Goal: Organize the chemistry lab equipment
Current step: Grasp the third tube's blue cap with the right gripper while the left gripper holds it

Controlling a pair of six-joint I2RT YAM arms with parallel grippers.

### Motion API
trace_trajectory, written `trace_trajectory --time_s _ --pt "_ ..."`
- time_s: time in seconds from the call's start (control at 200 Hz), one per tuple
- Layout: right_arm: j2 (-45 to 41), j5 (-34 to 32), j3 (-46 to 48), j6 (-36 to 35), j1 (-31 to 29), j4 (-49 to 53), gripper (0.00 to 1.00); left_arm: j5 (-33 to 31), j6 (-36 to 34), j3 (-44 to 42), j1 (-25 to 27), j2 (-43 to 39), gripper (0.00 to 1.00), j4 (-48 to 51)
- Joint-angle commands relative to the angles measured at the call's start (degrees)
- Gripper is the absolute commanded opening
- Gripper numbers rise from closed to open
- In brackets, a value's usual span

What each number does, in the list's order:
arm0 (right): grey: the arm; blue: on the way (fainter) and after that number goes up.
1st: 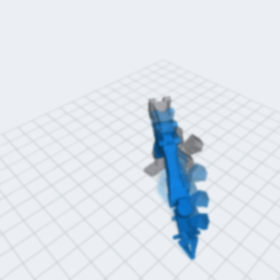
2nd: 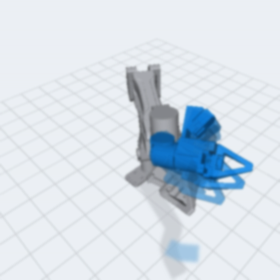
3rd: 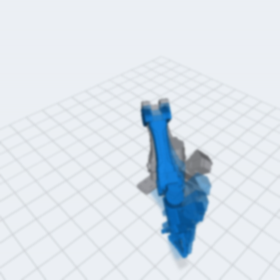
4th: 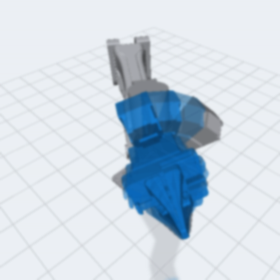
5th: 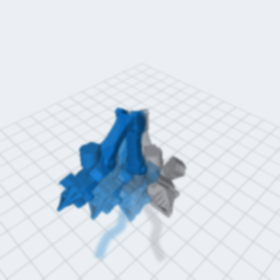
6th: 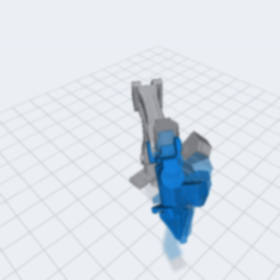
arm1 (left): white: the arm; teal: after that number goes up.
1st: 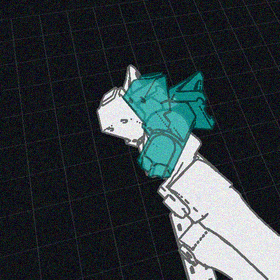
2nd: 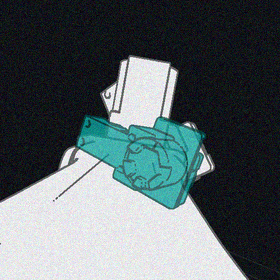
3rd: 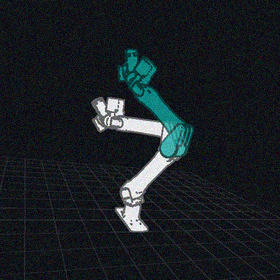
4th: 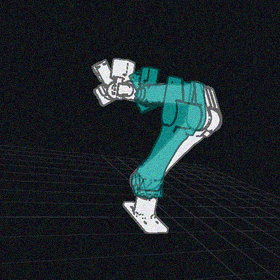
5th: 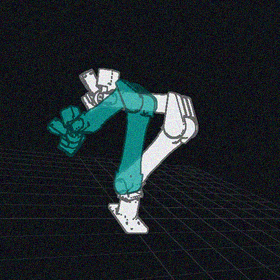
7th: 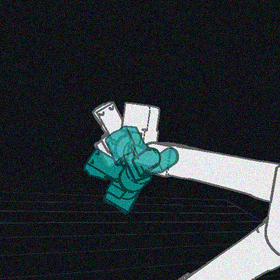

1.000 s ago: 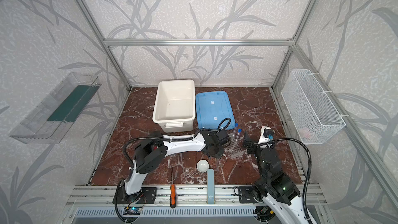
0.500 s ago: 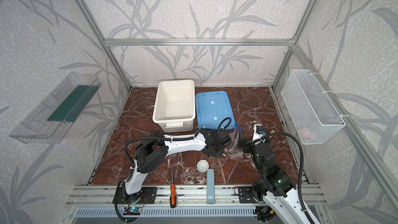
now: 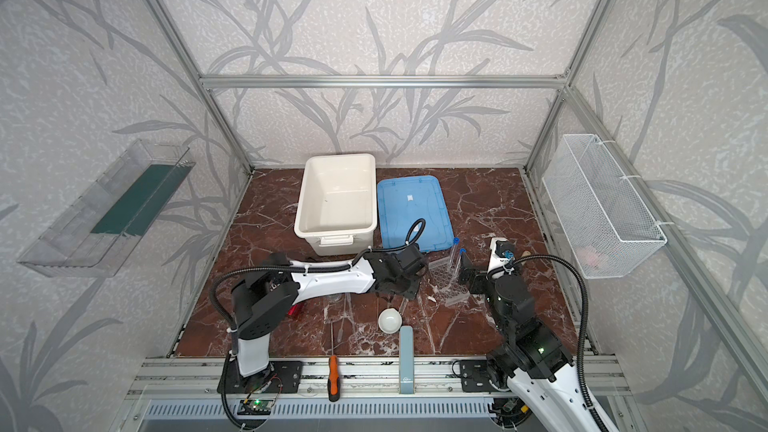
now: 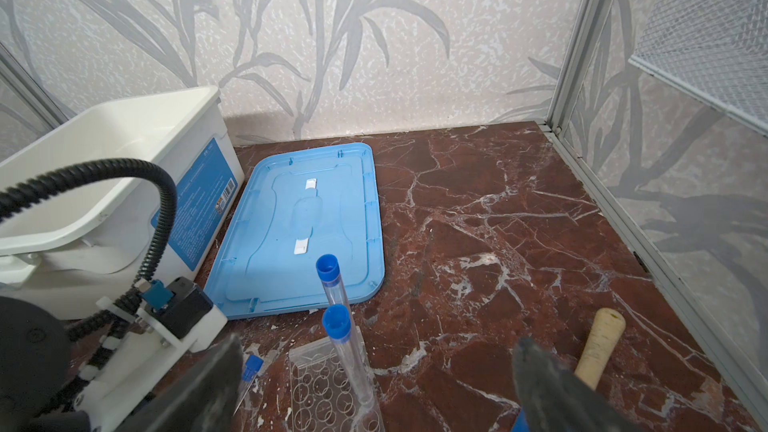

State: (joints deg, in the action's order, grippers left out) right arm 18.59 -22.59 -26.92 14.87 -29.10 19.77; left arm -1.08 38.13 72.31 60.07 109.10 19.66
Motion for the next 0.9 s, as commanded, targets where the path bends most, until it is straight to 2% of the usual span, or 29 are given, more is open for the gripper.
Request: trace_trajectory --time_s 0.0,0.105,0.185,0.265,0.515,0.65,0.775,0.895 --pt "1.38 2.04 -3.19 0.57 -0.03 -1.1 0.99 -2.35 -3.12 -2.67 -0.14 -5.41 0.2 -8.64" --pt "3.09 4.29 -5.42 1.42 -0.05 -0.63 0.99 -3.11 -6.6 -7.76 -0.15 -10.0 0.2 -16.55" --pt "4.54 6.44 -8.0 3.84 -0.02 -0.01 0.99 -4.09 -9.43 -13.98 -0.16 -14.47 0.2 -26.55" --pt "6.13 10.69 -11.01 5.99 -0.04 -0.34 0.99 -5.17 -10.95 -18.56 -0.33 -18.57 0.19 -33.18" --pt "20.9 22.25 -26.18 6.78 -0.07 6.38 0.99 -5.95 -16.95 -23.04 -0.4 -26.79 0.19 -37.31" --pt "29.44 32.02 -31.02 5.87 -0.07 7.51 1.0 -6.96 -18.18 -24.04 -0.36 -29.87 0.19 -37.32" --pt "36.19 39.88 -33.11 6.04 -0.07 7.07 0.92 -7.7 -17.96 -24.93 -0.26 -31.48 0.19 -37.5" --pt "39.44 43.26 -32.46 7.34 -0.15 4.73 0.86 -7.67 -17.65 -25.82 -0.16 -32.08 0.2 -37.95"
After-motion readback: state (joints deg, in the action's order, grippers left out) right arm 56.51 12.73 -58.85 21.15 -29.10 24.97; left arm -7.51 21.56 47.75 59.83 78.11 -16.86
